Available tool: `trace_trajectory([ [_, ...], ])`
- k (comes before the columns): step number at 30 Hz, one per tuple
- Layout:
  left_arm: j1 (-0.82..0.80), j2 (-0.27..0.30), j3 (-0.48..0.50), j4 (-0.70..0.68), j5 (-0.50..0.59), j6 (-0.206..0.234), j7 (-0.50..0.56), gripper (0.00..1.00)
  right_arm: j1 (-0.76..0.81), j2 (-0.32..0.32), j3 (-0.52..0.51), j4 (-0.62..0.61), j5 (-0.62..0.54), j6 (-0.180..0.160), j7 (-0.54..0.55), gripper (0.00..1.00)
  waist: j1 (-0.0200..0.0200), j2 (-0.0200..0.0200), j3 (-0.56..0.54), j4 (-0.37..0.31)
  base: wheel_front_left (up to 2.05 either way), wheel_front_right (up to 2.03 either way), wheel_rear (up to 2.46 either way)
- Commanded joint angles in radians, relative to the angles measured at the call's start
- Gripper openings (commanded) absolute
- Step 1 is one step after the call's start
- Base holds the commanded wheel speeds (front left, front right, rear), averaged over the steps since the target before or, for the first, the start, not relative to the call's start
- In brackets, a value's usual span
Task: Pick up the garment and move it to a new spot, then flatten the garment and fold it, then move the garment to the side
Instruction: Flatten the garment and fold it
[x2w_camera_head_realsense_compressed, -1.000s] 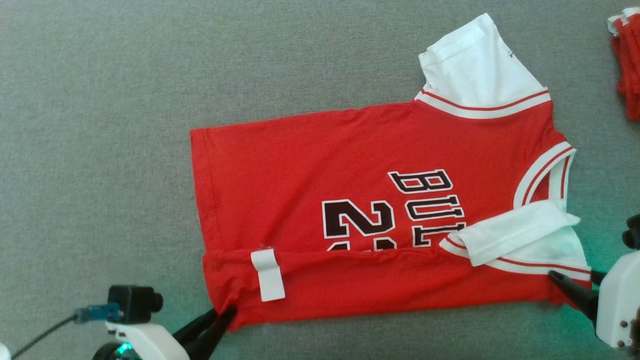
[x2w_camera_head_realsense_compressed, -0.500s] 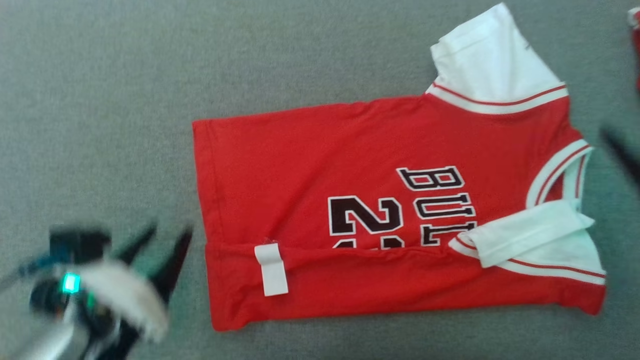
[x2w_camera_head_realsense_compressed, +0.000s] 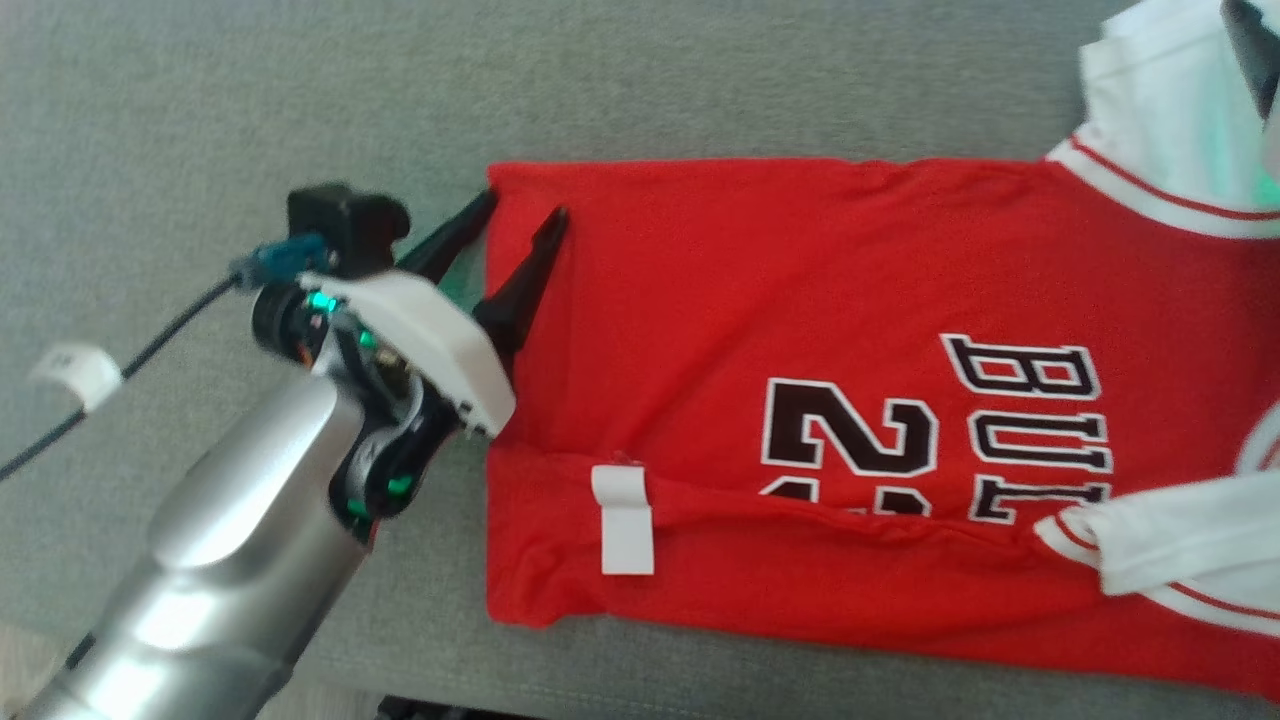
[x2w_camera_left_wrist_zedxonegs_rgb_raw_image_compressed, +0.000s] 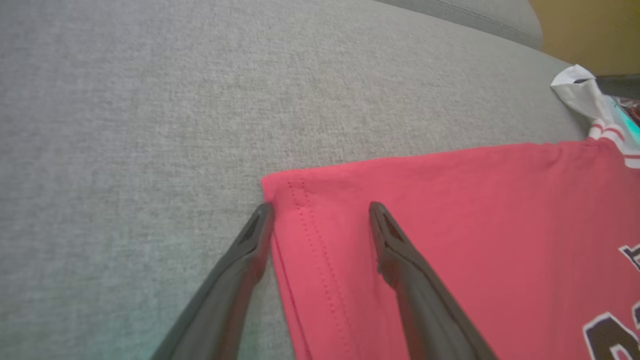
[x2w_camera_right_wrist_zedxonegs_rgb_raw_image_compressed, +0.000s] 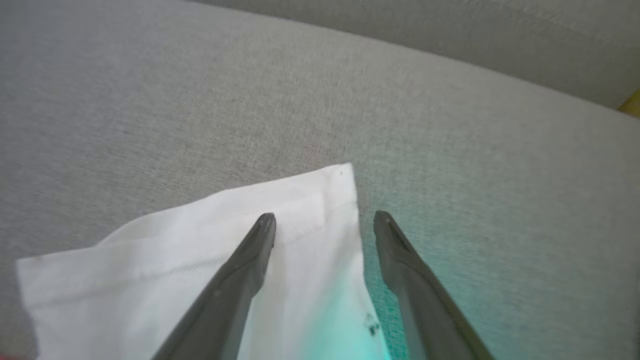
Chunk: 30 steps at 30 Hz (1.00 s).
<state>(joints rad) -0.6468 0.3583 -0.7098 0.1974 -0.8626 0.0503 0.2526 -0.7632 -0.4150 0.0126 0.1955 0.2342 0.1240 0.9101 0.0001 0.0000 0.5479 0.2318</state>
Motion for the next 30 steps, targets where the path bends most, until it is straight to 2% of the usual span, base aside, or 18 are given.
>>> trace_trajectory([
  [1, -0.021, 0.018, 0.022, 0.006, 0.003, -0.005, 0.003, 1.00, -0.013, 0.006, 0.009, -0.018, -0.007, 0.007, -0.002, 1.00, -0.0001, 0.0000, 0.021, 0.022, 0.00, 0.00, 0.00],
  [7, -0.047, 0.001, 0.015, 0.075, 0.003, -0.034, -0.014, 1.00, -0.032, 0.010, 0.023, 0.079, -0.019, 0.007, -0.015, 1.00, -0.0001, 0.0000, 0.020, 0.025, 0.00, 0.00, 0.00],
  [18, -0.065, 0.000, -0.008, 0.097, -0.012, -0.070, 0.022, 1.00, -0.026, 0.019, 0.070, 0.118, 0.033, 0.007, -0.001, 1.00, -0.0001, 0.0000, 0.021, 0.006, 0.00, 0.00, 0.00],
  [19, -0.068, -0.001, -0.015, 0.096, -0.011, -0.079, 0.028, 0.48, -0.025, 0.022, 0.073, 0.119, 0.044, 0.007, 0.000, 0.39, -0.0001, 0.0000, 0.020, 0.005, 0.00, 0.00, 0.00],
  [20, -0.071, -0.004, -0.019, 0.096, -0.015, -0.087, 0.032, 0.00, -0.028, 0.026, 0.072, 0.118, 0.052, 0.007, -0.006, 0.00, -0.0001, 0.0000, 0.019, 0.003, 0.00, 0.00, 0.00],
  [22, -0.075, -0.003, -0.029, 0.092, -0.016, -0.103, 0.039, 0.00, -0.041, 0.039, 0.055, 0.117, 0.057, 0.007, -0.037, 0.00, -0.0001, 0.0000, 0.014, -0.003, 0.00, 0.00, 0.00],
  [26, -0.083, 0.011, 0.009, 0.083, -0.024, -0.096, -0.003, 0.00, -0.081, 0.075, 0.013, 0.116, 0.059, 0.007, -0.102, 0.00, -0.0001, 0.0000, -0.005, -0.017, 0.00, 0.00, 0.00],
  [30, -0.077, 0.033, 0.056, 0.062, -0.039, -0.084, -0.045, 0.00, -0.095, 0.085, 0.003, 0.100, 0.083, 0.007, -0.113, 0.00, -0.0001, 0.0000, -0.028, -0.034, 0.00, 0.00, 0.00],
])
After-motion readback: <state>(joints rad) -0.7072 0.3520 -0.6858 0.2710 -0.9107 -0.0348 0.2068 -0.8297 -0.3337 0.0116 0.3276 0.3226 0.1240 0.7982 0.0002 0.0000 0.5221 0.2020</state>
